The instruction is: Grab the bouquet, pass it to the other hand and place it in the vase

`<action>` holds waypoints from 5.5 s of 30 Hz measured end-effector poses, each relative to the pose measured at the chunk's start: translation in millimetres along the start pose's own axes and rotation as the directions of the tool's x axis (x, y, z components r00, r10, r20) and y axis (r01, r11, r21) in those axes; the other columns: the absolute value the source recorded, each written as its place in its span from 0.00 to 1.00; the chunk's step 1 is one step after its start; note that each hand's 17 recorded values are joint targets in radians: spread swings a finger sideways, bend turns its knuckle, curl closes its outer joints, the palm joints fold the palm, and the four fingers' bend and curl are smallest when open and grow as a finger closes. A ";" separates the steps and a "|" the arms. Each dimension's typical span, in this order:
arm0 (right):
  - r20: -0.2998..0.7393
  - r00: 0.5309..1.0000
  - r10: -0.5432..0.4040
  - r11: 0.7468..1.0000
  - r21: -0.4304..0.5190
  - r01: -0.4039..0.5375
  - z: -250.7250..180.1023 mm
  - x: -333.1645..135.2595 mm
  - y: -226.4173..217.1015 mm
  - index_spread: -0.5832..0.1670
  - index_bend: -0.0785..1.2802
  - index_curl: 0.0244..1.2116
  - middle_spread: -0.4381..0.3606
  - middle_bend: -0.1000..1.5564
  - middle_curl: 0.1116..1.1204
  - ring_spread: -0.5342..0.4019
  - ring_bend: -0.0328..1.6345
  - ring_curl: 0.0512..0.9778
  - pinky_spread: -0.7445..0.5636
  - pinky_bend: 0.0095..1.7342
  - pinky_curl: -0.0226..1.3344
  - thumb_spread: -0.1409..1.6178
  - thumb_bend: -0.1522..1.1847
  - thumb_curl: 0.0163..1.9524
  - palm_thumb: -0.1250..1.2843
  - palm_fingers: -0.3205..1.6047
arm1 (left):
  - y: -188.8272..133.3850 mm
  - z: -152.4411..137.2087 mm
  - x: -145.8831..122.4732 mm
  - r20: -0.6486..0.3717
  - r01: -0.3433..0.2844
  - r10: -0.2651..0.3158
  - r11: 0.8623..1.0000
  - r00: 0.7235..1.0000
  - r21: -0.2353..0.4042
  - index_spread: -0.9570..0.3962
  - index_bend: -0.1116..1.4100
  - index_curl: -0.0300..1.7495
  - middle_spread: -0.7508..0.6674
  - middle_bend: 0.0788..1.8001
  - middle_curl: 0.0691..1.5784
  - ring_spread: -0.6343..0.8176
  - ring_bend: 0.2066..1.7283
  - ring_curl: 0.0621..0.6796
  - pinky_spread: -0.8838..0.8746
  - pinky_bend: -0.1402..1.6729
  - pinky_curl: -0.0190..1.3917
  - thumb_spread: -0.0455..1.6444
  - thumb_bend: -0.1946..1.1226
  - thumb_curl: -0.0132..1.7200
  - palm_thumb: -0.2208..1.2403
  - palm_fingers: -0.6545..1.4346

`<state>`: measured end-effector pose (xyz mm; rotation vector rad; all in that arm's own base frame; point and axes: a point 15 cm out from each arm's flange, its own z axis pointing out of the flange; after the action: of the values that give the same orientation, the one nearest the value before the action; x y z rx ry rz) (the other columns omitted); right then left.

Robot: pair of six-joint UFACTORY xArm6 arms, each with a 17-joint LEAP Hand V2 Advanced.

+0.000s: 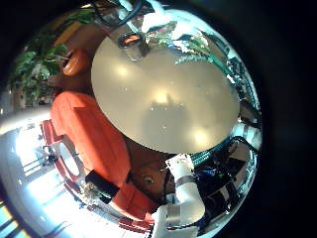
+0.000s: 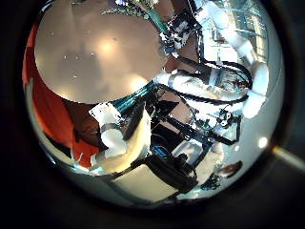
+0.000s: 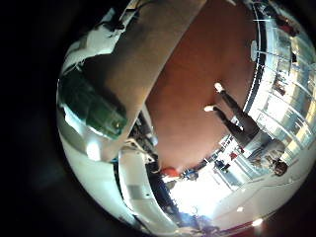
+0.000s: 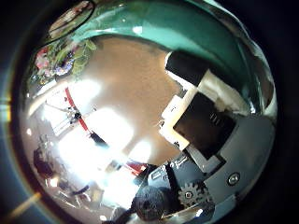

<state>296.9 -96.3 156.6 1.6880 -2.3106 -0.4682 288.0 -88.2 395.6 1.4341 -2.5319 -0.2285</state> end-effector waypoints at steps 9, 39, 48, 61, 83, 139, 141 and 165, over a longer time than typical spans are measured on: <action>-0.006 1.000 0.008 0.963 0.270 -0.006 -49.9 4.7 -35.3 0.20 0.71 0.59 0.23 0.70 0.74 0.32 0.81 0.54 0.36 0.82 0.28 0.64 0.14 0.27 0.80 0.82 | -1.2 -7.8 -0.5 0.002 -0.002 0.002 1.000 1.000 0.009 0.70 0.24 0.26 0.80 0.06 0.17 0.81 0.12 0.22 0.79 0.17 0.18 0.70 0.13 0.18 0.35 0.40; 0.621 0.679 -0.391 0.696 0.682 -0.224 -270.8 -2.3 50.9 0.47 0.92 0.71 0.41 0.88 0.67 0.38 0.90 0.66 0.42 0.81 0.42 0.58 0.13 0.47 0.88 0.77 | -19.0 -83.1 -8.0 -0.207 0.149 -0.119 0.979 0.971 0.136 0.70 0.24 0.26 0.78 0.07 0.17 0.80 0.13 0.23 0.79 0.17 0.17 0.69 0.10 0.16 0.26 0.41; 0.626 0.330 -0.707 0.640 0.764 -0.079 -344.4 -96.0 145.4 0.48 0.92 0.70 0.41 0.89 0.64 0.38 0.91 0.66 0.42 0.80 0.45 0.58 0.11 0.51 0.88 0.77 | -37.3 -130.2 22.2 -0.470 0.120 0.037 0.947 0.882 0.300 0.78 0.20 0.25 0.82 0.06 0.17 0.81 0.15 0.24 0.79 0.18 0.17 0.59 0.12 0.16 0.15 0.39; 0.606 0.081 -0.792 0.611 0.781 0.128 -364.7 -184.2 217.1 0.48 0.93 0.69 0.42 0.90 0.61 0.38 0.91 0.66 0.42 0.78 0.50 0.57 0.11 0.55 0.87 0.77 | -54.9 -194.1 72.3 -0.712 0.086 0.352 0.862 0.608 0.499 0.85 0.17 0.22 0.86 0.07 0.16 0.85 0.21 0.27 0.81 0.20 0.21 0.52 0.12 0.18 0.15 0.36; 0.652 0.112 -0.750 0.657 0.712 0.249 -312.9 -227.6 202.6 0.49 0.93 0.68 0.42 0.91 0.58 0.38 0.91 0.66 0.42 0.74 0.56 0.58 0.11 0.60 0.85 0.77 | -76.0 -245.3 111.5 -0.806 0.072 0.525 0.824 0.274 0.562 0.89 0.17 0.17 0.83 0.17 0.20 0.80 0.28 0.28 0.79 0.22 0.23 0.54 0.13 0.21 0.29 0.42; 0.749 0.275 -0.602 0.798 0.577 0.176 -248.4 -205.3 106.2 0.24 0.29 0.35 0.49 0.40 0.26 0.61 0.52 0.27 0.87 0.49 0.36 0.64 0.09 0.28 0.55 0.23 | -134.1 -334.1 -33.3 -0.541 0.404 0.702 0.377 0.463 0.834 0.17 0.54 0.69 0.13 0.61 0.72 0.17 0.98 0.89 0.20 0.87 0.72 0.65 0.21 0.48 0.88 0.70; 0.749 0.274 -0.603 0.798 0.576 0.177 -248.9 -205.7 105.4 0.23 0.28 0.34 0.48 0.39 0.25 0.61 0.51 0.25 0.89 0.48 0.34 0.64 0.09 0.28 0.55 0.24 | -143.2 -332.6 -41.8 -0.538 0.428 0.693 0.351 0.480 0.833 0.17 0.53 0.70 0.12 0.61 0.72 0.17 0.98 0.88 0.20 0.87 0.72 0.65 0.21 0.48 0.89 0.69; 0.745 0.280 -0.606 0.795 0.578 0.184 -256.9 -210.5 97.3 0.21 0.24 0.31 0.49 0.29 0.22 0.64 0.41 0.16 0.93 0.37 0.24 0.65 0.10 0.25 0.56 0.33 | -202.1 -272.4 -73.5 -0.625 0.542 0.641 0.363 0.445 0.758 0.17 0.47 0.81 0.12 0.60 0.73 0.18 0.98 0.86 0.18 0.85 0.75 0.68 0.17 0.52 0.89 0.70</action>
<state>372.1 102.2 429.8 2.7973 -2.6911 -1.5065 564.2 -135.3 600.5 1.0355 -1.5054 1.8954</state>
